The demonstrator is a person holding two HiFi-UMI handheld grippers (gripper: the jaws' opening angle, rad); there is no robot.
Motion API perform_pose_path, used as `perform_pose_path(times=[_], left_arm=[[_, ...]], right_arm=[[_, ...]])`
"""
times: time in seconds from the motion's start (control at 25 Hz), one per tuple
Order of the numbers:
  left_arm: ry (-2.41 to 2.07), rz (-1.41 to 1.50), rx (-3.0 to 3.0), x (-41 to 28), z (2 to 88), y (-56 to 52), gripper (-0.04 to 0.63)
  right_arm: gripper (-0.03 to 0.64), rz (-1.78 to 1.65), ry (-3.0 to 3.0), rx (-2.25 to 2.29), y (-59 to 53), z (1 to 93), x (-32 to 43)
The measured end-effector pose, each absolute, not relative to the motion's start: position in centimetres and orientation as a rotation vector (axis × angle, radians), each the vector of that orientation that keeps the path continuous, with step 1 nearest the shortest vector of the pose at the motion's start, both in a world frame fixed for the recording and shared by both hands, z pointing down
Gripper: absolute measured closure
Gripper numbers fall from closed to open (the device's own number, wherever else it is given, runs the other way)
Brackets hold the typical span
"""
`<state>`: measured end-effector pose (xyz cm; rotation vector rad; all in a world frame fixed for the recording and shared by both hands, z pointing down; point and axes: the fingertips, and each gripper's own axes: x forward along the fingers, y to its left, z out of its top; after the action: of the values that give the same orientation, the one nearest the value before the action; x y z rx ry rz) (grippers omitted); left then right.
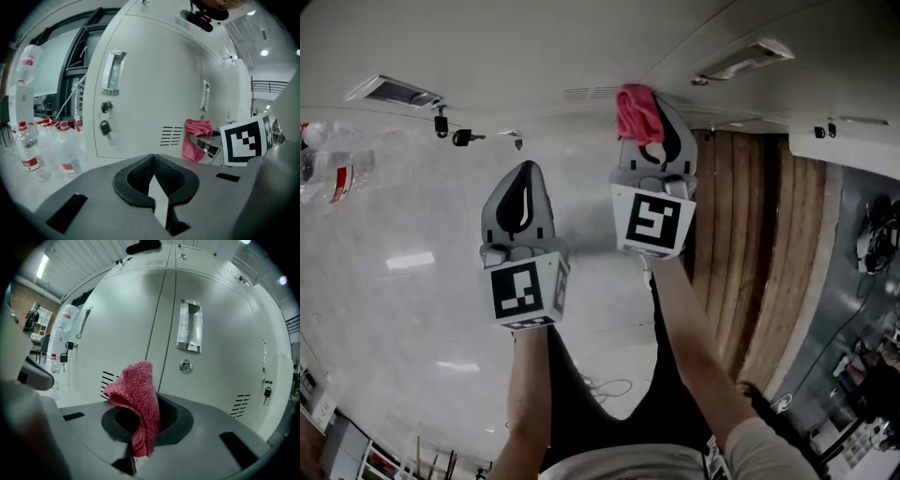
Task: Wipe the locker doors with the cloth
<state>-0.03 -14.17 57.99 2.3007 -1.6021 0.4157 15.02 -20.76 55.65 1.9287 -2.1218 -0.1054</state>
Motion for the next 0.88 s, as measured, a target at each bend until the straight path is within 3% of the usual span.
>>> perform_pose_path(times=[0.48,0.88], left_arm=[[-1.538,0.421,2.323,3.2,56.5,-14.7,0.578],[-1.484,0.382,2.383,3.9,44.3,-13.9,0.578]], right_arm=[[0.586,-0.052,-2.143,1.888,-20.7,55.2,17.3],[0.586,0.144,-2.143,1.880,-15.8,43.6,17.0]])
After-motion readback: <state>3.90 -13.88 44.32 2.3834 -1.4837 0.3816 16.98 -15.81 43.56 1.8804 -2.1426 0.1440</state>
